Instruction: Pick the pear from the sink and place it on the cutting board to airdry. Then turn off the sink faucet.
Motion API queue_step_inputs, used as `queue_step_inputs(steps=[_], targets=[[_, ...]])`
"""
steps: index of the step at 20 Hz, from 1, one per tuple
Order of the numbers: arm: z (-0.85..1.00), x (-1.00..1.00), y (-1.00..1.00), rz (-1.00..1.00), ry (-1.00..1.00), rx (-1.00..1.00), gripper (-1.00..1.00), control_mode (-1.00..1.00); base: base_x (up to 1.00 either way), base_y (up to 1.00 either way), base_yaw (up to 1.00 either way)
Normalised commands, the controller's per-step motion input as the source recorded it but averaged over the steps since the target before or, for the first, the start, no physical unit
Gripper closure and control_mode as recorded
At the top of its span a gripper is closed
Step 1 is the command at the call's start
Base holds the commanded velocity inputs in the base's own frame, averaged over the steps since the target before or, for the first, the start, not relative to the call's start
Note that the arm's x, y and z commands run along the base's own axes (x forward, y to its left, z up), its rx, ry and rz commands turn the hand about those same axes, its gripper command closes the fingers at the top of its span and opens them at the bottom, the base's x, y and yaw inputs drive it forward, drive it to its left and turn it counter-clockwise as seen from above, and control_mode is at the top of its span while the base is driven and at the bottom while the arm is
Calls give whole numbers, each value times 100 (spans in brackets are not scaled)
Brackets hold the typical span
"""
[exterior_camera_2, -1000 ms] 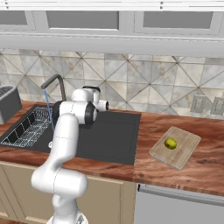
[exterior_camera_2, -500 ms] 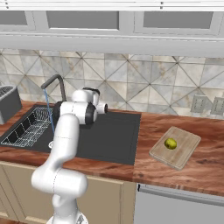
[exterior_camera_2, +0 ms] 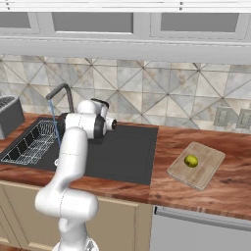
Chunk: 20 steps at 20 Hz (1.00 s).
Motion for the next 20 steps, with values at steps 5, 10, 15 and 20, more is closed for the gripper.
queue_step_inputs(steps=[5, 10, 15, 20], targets=[[64, 84, -49, 12, 1, 19, -100, -100, 0, 0, 0], [77, 84, -38, 24, 0, 16, -100, -100, 0, 0, 0], [80, 75, 13, 25, 0, -6, -100, -100, 0, 0, 0], [82, 75, 48, 14, 1, -21, -100, -100, 0, 0, 0]])
